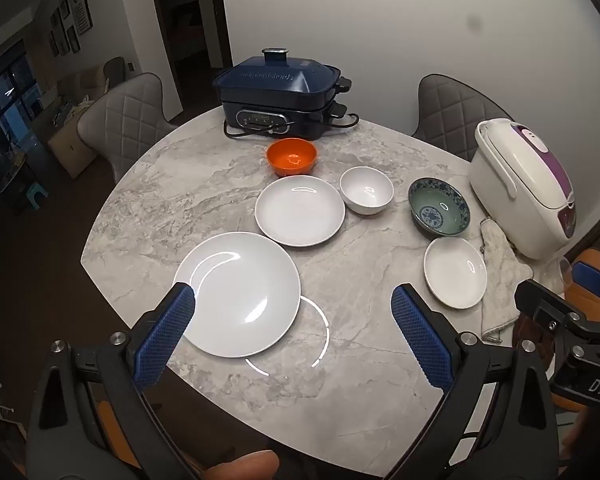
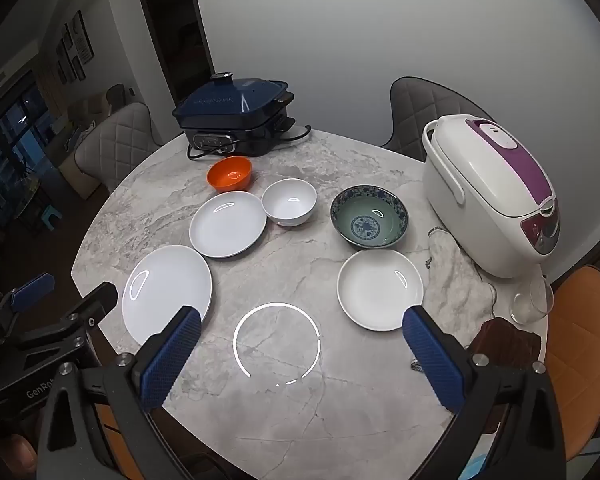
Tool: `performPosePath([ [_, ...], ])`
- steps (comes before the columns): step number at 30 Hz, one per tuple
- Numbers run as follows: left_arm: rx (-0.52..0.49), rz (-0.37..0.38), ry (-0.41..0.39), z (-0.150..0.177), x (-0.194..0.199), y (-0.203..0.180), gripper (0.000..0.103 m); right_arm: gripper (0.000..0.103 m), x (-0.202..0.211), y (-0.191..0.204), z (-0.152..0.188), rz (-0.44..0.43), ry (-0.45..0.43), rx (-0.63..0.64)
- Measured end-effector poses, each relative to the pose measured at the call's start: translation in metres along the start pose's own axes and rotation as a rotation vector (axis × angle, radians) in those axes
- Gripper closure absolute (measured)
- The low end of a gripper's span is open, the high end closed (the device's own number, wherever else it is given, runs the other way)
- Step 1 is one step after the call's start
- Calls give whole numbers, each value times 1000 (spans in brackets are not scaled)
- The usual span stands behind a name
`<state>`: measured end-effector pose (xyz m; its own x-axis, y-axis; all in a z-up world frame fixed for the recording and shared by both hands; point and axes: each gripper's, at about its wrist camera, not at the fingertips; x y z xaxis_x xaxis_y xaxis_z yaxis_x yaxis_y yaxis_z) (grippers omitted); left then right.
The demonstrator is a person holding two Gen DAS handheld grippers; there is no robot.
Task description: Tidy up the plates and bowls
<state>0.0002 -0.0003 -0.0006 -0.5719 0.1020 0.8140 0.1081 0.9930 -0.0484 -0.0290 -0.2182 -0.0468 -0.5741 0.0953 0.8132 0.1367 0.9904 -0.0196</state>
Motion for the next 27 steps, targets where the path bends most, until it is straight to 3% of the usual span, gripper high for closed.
performPosePath([
  [27,25,25,21,3,-14,4,3,0,-6,4,1,2,4,1],
])
Point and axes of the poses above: each gripper's, at about its wrist camera, not at the fingertips, and x roughly against the way its jaws point, y to its left, z to its underside, and after that the axes turned 6 degrees about z, right-handed
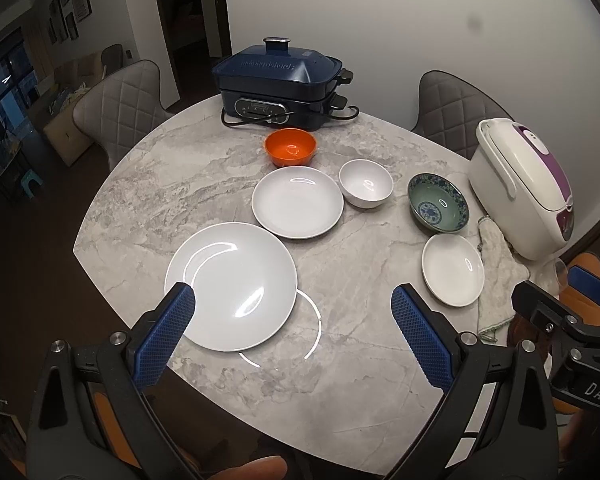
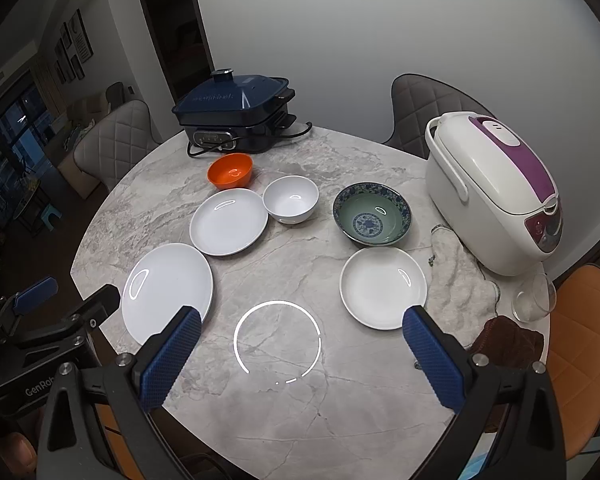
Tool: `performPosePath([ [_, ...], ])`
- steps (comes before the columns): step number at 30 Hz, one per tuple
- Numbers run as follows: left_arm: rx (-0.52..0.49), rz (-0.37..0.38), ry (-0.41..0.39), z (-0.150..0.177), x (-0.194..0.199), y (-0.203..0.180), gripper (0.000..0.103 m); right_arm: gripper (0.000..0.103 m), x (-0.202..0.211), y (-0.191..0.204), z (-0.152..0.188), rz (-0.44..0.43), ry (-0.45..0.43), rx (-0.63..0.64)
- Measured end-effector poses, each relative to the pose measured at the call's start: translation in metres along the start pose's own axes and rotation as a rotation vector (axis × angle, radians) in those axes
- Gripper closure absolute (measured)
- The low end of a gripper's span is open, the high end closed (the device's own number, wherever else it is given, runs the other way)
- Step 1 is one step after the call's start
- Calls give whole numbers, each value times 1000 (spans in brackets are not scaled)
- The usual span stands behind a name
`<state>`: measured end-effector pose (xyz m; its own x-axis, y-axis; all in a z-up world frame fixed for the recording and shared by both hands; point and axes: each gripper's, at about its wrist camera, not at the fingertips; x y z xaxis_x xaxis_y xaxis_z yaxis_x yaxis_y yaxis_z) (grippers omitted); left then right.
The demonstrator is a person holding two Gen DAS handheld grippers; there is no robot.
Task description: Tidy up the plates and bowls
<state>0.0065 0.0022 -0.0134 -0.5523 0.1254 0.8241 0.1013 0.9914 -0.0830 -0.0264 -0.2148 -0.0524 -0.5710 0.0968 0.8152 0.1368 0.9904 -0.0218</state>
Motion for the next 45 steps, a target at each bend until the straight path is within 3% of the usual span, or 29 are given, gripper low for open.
performPosePath([
  [45,3,10,12,8,-19,2,3,0,-12,1,-3,3,10,-1],
])
Point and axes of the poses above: each gripper's, at about its wrist camera, not at the fingertips, and x roughly against the way its jaws point, y to its left, z to its underside, and after that the axes turned 6 degrees about z, right-handed
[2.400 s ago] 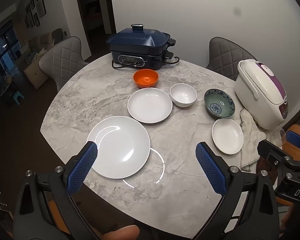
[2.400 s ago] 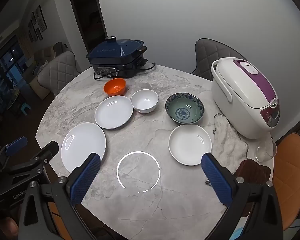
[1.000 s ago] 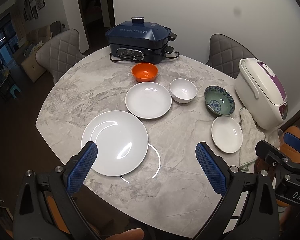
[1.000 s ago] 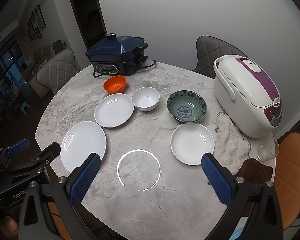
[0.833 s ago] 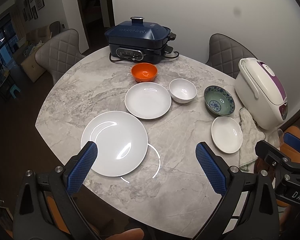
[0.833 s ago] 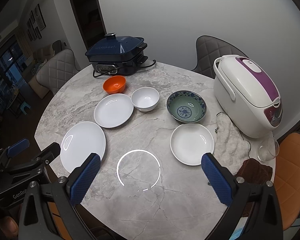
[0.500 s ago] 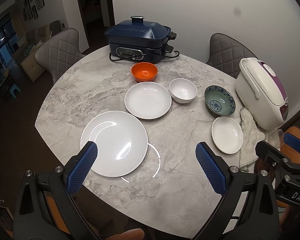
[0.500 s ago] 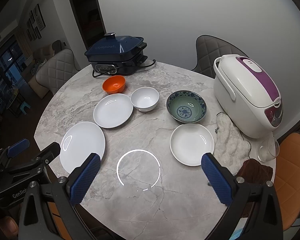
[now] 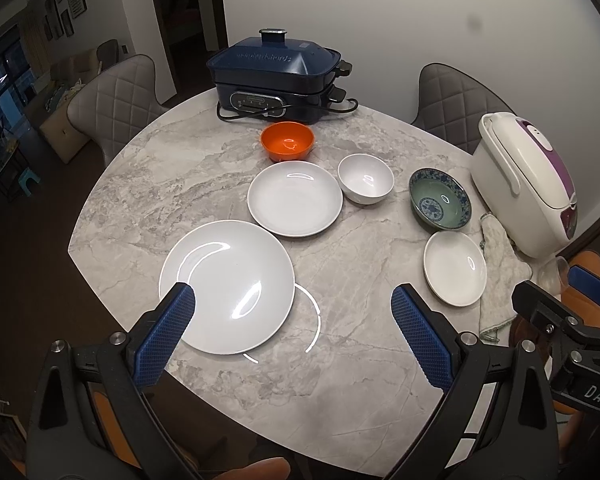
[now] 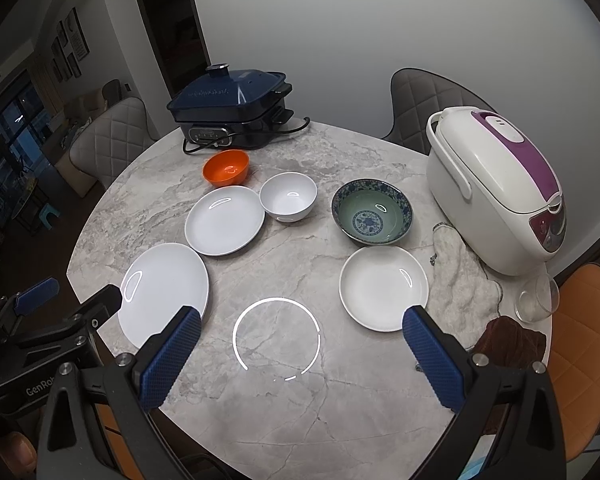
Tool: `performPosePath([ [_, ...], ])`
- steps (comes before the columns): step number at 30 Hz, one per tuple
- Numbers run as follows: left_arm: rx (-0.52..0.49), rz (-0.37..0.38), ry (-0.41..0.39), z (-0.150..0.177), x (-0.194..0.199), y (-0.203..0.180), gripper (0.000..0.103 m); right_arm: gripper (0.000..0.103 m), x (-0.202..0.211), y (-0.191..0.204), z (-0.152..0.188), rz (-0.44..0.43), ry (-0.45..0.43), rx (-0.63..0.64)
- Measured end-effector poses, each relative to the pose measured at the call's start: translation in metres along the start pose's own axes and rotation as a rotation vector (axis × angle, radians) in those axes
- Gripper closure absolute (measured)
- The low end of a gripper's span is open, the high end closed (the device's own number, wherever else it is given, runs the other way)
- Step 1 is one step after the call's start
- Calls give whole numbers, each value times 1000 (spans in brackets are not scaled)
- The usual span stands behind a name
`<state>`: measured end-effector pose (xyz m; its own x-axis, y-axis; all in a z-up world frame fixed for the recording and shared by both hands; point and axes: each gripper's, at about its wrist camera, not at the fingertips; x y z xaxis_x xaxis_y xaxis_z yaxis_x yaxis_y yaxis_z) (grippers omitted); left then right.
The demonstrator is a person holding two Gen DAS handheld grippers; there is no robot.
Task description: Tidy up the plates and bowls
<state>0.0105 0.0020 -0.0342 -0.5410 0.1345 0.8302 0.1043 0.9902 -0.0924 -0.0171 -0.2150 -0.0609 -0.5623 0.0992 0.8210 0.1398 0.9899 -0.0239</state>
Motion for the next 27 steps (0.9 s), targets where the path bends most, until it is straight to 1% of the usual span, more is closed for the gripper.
performPosePath([
  [11,0,-1,3,-2,-1,0,3,0,-1,0,-2,-2,4,1],
  [22,4,0,5,4,-8,2,3,0,-2,2,1,-1,8,3],
  [25,6,11,12,9,-11,6,3,0,-4,1,5,-5,10,2],
  [27,16,39,24,14,-17,14,3,0,-11,7,7,-16,19,0],
])
Point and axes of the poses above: each gripper's, at about its wrist camera, not at the fingertips, and x roughly against the way its jaws point, y to its left, z to its underside, and after that the axes turned 6 degrees about z, right-handed
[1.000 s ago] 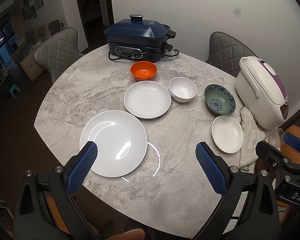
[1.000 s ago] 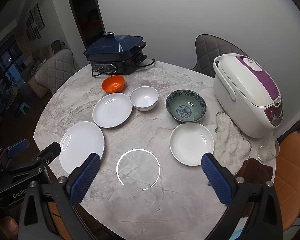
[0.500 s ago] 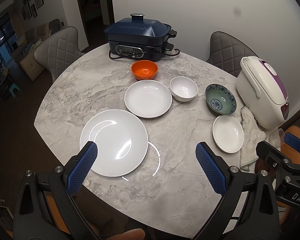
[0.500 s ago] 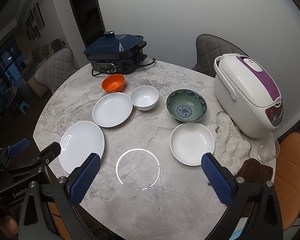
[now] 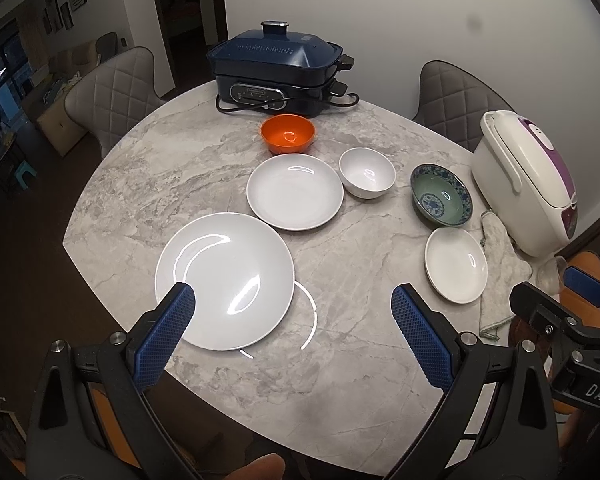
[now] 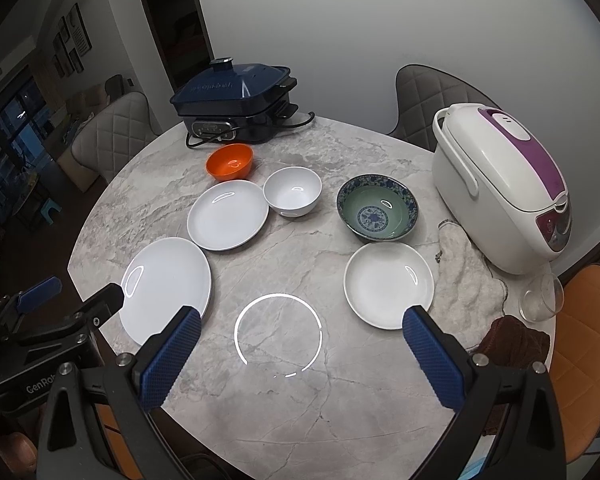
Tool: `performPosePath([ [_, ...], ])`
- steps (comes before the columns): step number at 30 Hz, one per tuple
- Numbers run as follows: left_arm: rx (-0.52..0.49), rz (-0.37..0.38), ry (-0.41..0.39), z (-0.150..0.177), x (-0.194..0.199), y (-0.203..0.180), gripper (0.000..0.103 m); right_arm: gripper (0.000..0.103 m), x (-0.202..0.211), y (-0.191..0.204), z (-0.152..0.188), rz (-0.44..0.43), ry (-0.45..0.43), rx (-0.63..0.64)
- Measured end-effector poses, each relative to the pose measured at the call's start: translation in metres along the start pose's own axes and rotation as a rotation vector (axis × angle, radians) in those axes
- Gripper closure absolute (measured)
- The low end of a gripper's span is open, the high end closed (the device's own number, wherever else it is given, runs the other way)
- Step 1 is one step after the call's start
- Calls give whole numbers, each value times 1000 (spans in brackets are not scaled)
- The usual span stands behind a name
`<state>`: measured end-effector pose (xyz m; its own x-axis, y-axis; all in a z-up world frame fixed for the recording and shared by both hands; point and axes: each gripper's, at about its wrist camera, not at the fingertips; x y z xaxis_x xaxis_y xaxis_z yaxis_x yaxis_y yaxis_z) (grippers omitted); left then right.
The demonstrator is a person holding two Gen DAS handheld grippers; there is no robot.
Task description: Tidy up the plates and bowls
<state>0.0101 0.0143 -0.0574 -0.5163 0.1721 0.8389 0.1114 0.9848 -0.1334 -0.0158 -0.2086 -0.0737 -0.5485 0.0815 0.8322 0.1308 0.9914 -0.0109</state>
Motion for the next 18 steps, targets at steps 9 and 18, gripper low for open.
performPosePath([
  [9,362,239,120,66,-50,136,4,0,-67,-9,36,-387,141,-171],
  [18,256,331,244,47,-119,241,3,0,-140,36,48,-743,235,-336],
])
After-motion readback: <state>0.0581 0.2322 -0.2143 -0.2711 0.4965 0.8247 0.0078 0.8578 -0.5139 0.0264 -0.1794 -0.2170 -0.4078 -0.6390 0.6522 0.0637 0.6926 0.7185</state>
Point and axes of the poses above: each gripper's, at about its wrist camera, not at the fingertips, and x roughly against the way its jaws point, y to its left, z to its underside, and after that the axes turned 6 degrees about z, right-handed
